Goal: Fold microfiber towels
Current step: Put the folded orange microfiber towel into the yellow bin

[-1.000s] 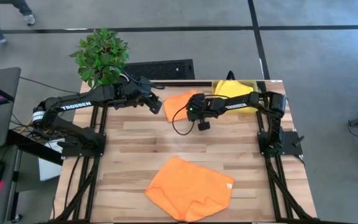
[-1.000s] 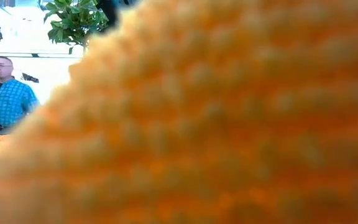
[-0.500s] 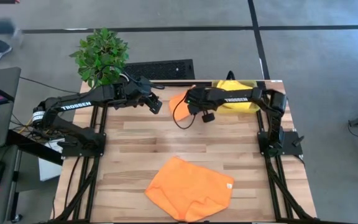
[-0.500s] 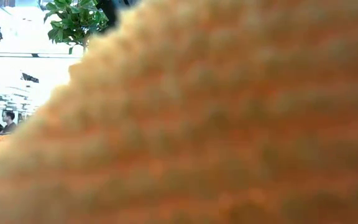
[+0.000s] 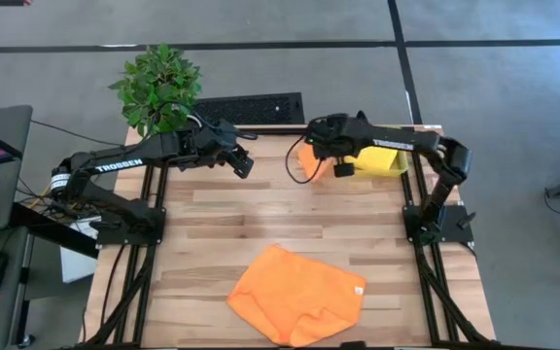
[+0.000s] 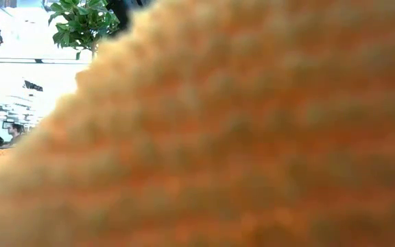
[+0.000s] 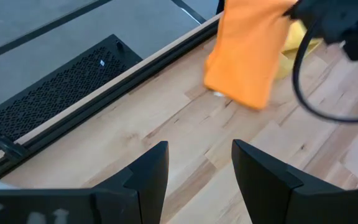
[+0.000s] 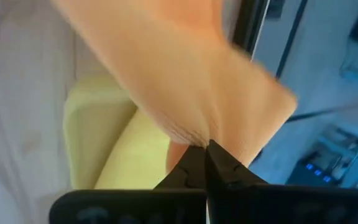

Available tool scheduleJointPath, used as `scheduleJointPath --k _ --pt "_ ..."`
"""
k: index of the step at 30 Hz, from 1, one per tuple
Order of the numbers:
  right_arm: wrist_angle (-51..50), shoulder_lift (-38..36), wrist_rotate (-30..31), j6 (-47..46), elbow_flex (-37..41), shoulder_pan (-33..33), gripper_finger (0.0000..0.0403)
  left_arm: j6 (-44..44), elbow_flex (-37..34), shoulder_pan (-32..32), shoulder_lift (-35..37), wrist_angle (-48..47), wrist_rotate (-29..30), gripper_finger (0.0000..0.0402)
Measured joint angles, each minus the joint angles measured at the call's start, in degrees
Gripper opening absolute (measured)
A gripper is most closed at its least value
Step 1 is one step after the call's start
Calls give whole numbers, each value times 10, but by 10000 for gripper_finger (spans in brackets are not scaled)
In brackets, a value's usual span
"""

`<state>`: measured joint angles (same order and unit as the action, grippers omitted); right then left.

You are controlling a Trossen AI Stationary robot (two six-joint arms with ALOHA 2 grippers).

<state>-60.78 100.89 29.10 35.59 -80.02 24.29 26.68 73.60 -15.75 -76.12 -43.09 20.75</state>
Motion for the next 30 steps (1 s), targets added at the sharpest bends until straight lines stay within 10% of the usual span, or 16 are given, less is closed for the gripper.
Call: scheduleJointPath --k 30 --pt "-101 -103 17 -220 193 151 8 -5 0 0 0 1 -21 169"
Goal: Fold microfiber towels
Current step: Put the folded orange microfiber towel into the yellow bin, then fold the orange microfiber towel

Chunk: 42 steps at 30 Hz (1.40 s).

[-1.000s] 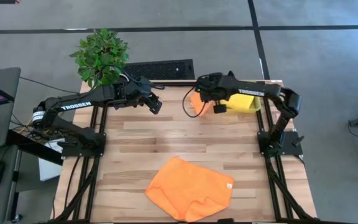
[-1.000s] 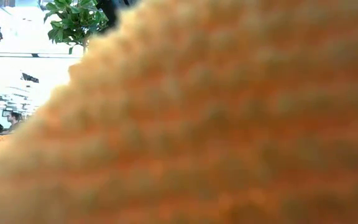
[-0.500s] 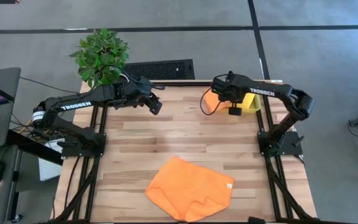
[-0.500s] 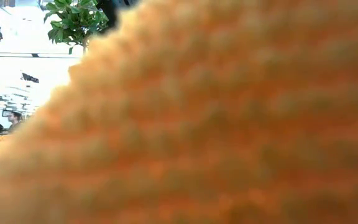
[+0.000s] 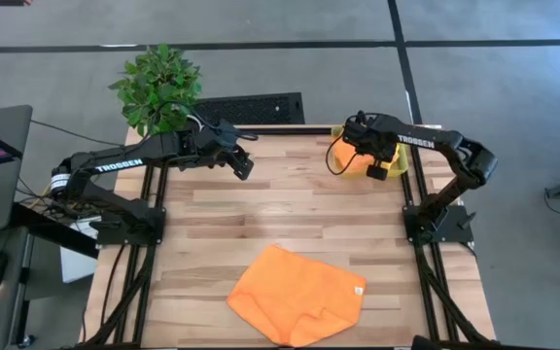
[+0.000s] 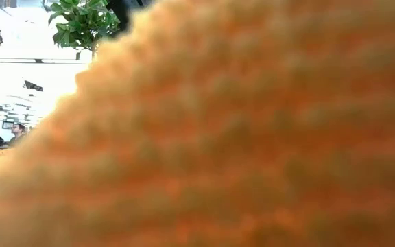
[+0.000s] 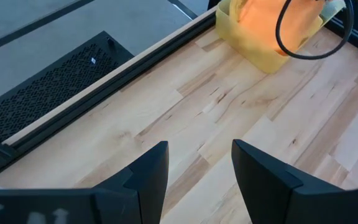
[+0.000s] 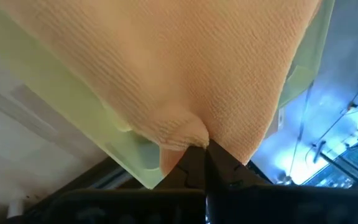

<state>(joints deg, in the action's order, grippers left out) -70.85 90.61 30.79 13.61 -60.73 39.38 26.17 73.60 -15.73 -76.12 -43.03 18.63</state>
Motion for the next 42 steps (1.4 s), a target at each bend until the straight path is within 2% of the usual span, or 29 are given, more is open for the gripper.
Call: scheduleJointPath --k 7,16,21,28,34,42 --pt "-1 0 -9 3 0 20 16 0 0 0 0 0 -2 169" --pt "-1 0 -10 3 0 21 67 0 0 0 0 0 -3 169" --pt "-1 0 -6 0 0 21 112 0 0 0 0 0 -3 169" --pt "-16 0 5 -1 -4 19 200 -5 0 0 0 0 -3 169" --pt "-83 0 -1 -50 -55 19 240 -11 0 0 0 0 -3 169" --pt "-151 0 -26 -96 -145 19 244 -17 0 0 0 -4 -6 169"
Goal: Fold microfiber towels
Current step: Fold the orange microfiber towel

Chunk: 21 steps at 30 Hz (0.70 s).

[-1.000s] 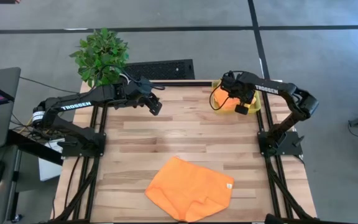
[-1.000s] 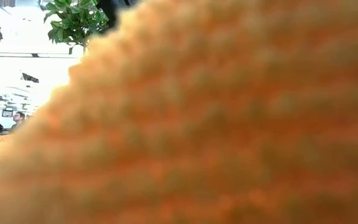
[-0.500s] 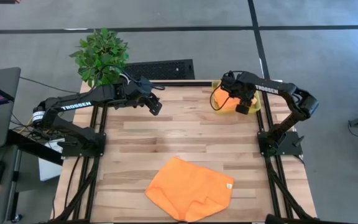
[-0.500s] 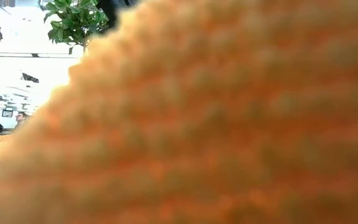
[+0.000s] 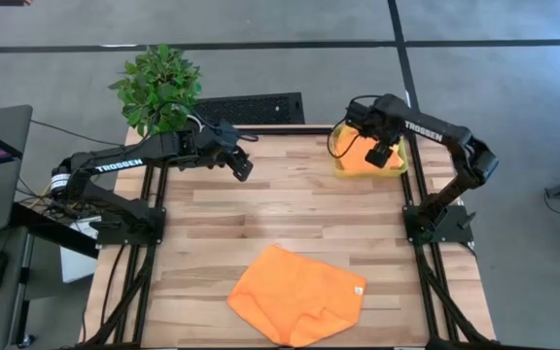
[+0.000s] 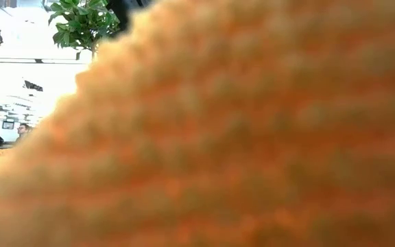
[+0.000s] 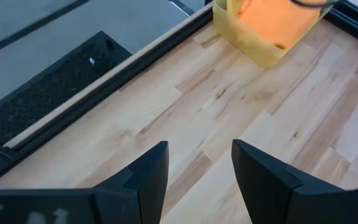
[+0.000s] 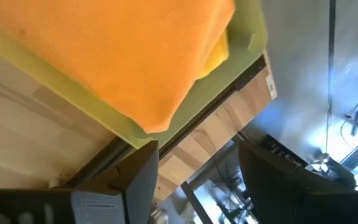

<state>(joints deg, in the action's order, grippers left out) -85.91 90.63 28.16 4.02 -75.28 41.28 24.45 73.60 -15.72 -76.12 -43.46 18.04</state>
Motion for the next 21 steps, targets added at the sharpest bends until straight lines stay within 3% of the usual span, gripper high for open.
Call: scheduleJointPath --k 15,21 --pt "-38 -7 0 -40 -55 -10 244 -1 0 3 0 -29 -16 169" --pt "-26 -83 -26 -80 -55 -78 244 -2 0 3 0 -32 -85 169"
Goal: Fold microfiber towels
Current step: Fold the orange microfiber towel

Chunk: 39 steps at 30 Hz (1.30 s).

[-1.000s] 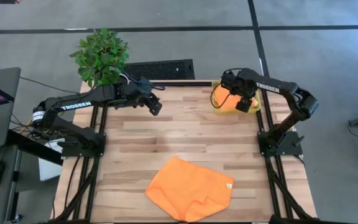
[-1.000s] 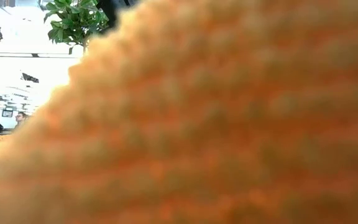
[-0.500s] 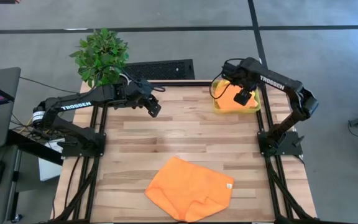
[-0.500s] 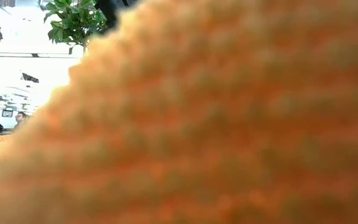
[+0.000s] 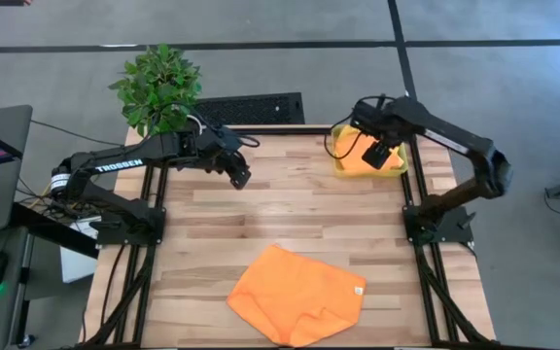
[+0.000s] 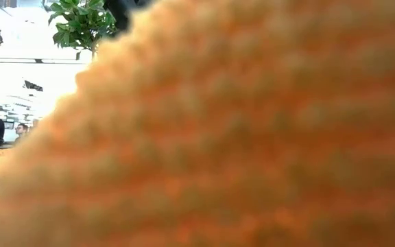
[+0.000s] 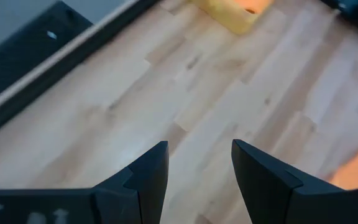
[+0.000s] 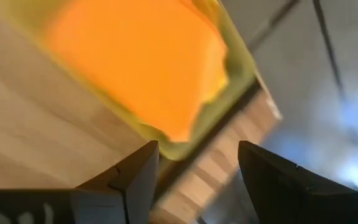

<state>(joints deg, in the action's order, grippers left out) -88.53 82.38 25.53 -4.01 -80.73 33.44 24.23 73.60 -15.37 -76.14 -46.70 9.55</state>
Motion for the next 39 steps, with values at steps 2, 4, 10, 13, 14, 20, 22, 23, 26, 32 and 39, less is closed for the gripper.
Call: scheduleJointPath --k 2,4,10,13,14,20,22,23,26,32,39 --pt "15 -31 -28 -25 0 -32 244 1 0 2 0 0 -19 169" --pt "42 -60 -55 -49 0 -71 244 -1 0 6 -2 1 -30 169" --pt "147 -113 -132 -66 0 -200 244 -22 0 33 -30 12 -83 169" --pt "181 -120 -158 -66 0 -261 244 -22 0 53 -55 21 -105 169" --pt "186 -123 -163 -66 0 -278 244 -25 0 61 -64 17 -109 169" --pt "200 -131 -171 -61 0 -363 244 -30 0 132 -137 14 -135 169" --pt "200 -137 -171 -61 0 -381 244 -27 0 153 -165 18 -153 169" --pt "202 -140 -171 -61 0 -388 244 -23 0 163 -181 19 -164 169" --pt "202 -143 -171 -62 0 -407 244 2 0 191 -228 57 -191 169" --pt "202 -147 -170 -62 0 -435 244 20 0 245 -304 169 -242 169" --pt "204 -147 -169 -83 0 -449 244 28 1 273 -332 212 -248 169"
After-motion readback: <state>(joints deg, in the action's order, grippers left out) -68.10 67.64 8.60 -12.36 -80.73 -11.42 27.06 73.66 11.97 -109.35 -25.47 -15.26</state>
